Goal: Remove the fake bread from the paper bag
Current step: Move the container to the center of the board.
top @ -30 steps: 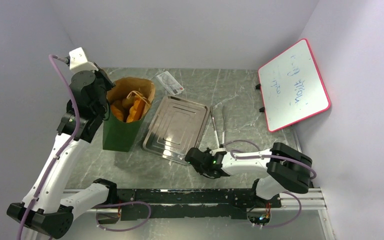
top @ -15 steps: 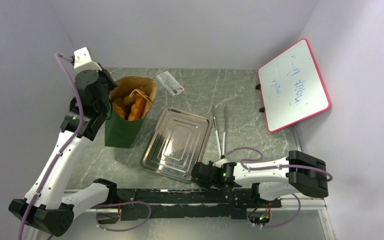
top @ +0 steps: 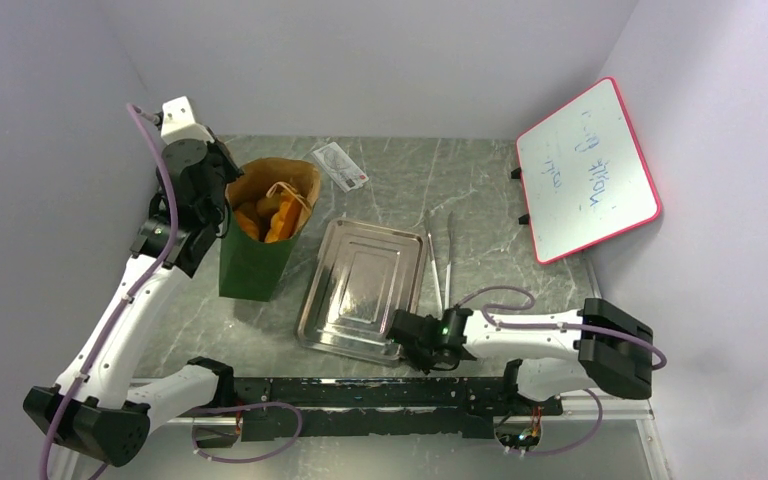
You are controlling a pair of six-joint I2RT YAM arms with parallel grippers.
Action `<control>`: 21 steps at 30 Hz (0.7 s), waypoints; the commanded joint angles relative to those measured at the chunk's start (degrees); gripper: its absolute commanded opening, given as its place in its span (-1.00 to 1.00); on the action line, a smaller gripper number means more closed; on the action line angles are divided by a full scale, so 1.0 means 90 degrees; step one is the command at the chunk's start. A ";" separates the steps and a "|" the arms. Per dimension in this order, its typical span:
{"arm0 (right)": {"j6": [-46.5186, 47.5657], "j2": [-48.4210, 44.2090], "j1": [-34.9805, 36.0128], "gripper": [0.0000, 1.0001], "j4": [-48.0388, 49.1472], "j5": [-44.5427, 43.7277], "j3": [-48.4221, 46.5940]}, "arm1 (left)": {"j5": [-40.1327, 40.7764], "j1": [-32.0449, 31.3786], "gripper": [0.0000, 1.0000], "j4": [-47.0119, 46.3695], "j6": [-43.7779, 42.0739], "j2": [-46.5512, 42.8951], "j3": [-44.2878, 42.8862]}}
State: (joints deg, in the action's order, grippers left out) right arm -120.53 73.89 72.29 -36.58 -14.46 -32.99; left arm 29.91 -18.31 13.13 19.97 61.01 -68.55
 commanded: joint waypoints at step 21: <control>-0.2440 0.2313 -0.2733 -1.00 -0.0839 -0.1487 -0.1438 | -0.0298 0.0188 -0.86 -0.0421 0.0399 -0.0527 0.0280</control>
State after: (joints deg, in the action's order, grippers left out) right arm -119.37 89.06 49.76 -41.89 -25.87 -46.46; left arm 28.21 -17.30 12.45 22.98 58.11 -66.00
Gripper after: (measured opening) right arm 0.083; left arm 0.069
